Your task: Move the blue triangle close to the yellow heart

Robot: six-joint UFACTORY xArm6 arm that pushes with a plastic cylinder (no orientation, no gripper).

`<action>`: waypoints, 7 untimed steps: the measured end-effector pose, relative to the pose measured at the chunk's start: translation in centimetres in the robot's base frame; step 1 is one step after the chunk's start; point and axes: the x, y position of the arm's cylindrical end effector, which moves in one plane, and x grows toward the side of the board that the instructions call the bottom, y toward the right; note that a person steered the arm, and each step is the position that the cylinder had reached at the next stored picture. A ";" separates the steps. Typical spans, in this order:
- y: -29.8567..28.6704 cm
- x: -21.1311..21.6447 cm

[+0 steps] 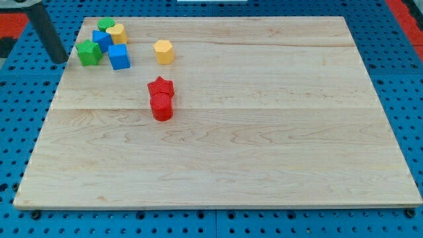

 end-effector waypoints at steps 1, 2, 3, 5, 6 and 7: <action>0.2 -2.1; 2.7 -2.1; 4.5 -2.1; 4.1 -3.4; 5.1 -4.8; 5.1 -7.1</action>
